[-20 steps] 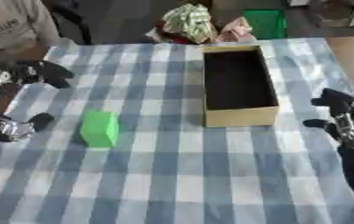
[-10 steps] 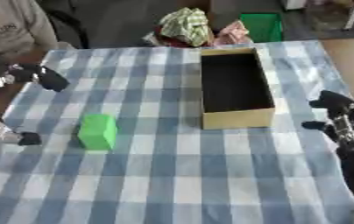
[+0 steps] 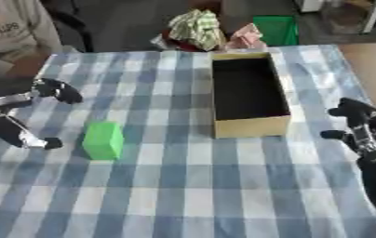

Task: Pick up objects on the table and place them in the box.

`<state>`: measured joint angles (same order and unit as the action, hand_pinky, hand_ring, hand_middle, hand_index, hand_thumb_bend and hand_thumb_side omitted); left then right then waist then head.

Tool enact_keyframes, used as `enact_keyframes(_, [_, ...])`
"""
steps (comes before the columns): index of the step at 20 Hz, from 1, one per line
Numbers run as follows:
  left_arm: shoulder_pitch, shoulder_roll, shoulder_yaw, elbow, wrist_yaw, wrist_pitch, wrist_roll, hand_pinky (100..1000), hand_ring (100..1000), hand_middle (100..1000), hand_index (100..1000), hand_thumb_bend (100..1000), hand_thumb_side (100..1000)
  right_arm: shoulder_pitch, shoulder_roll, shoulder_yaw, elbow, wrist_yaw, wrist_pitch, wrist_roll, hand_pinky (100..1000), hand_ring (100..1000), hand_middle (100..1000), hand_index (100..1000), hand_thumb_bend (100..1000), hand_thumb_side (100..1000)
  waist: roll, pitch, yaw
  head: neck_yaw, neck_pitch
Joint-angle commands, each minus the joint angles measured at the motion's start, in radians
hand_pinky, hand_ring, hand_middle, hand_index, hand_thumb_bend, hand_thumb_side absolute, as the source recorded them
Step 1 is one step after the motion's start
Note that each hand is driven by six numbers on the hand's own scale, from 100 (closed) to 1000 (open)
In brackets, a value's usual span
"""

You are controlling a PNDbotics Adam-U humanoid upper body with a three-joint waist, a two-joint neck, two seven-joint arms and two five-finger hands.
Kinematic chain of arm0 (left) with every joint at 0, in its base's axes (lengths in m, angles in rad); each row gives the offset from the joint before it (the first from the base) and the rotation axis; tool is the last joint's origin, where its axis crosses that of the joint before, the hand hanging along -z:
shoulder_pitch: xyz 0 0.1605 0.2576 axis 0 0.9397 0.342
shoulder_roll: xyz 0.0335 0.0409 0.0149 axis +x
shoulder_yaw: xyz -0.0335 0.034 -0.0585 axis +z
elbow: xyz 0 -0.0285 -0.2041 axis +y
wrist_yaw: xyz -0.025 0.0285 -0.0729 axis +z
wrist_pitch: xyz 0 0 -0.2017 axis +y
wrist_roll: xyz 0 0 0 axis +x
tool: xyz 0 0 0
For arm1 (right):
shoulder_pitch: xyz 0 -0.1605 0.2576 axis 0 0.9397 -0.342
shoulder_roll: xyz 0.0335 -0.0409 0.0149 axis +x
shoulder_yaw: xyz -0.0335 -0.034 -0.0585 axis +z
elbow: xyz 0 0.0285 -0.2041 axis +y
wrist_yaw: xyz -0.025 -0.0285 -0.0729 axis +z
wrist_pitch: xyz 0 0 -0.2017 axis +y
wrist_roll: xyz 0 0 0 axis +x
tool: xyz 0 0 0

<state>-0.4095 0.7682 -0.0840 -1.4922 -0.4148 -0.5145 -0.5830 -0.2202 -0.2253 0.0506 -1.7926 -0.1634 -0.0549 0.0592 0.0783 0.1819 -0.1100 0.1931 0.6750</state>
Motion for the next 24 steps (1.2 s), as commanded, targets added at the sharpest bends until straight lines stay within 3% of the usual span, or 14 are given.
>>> enact_keyframes(1, [-0.030, 0.000, -0.019, 0.028, -0.057, -0.018, 0.027, 773, 787, 831, 896, 466, 444, -0.010, -0.017, 0.002, -0.009, 0.000, -0.001, 0.004, 644, 1000, 679, 822, 100, 595, -0.002, -0.016, 0.000, 0.004, -0.005])
enact_keyframes(10, [-0.072, -0.066, -0.066, 0.092, -0.217, -0.019, 0.145, 772, 789, 833, 894, 448, 451, -0.009, -0.014, 0.003, -0.008, 0.001, -0.001, 0.005, 644, 1000, 679, 822, 100, 599, -0.004, -0.014, -0.004, 0.008, -0.006])
enact_keyframes(13, [-0.078, -0.103, -0.084, 0.119, -0.397, -0.036, 0.233, 770, 788, 832, 894, 444, 455, -0.009, -0.013, 0.003, -0.007, 0.001, 0.000, 0.005, 644, 1000, 679, 822, 100, 604, -0.004, -0.014, -0.006, 0.010, -0.007])
enact_keyframes(16, [-0.084, -0.127, -0.100, 0.160, -0.509, -0.057, 0.319, 766, 785, 824, 892, 442, 457, -0.008, -0.011, 0.004, -0.006, 0.001, 0.000, 0.005, 644, 1000, 679, 822, 100, 605, -0.003, -0.014, -0.008, 0.011, -0.006])
enact_keyframes(24, [-0.106, -0.154, -0.122, 0.221, -0.610, -0.082, 0.408, 760, 775, 804, 888, 426, 459, -0.007, -0.009, 0.004, -0.004, 0.002, 0.001, 0.005, 644, 1000, 679, 822, 100, 612, -0.002, -0.014, -0.011, 0.013, -0.006])
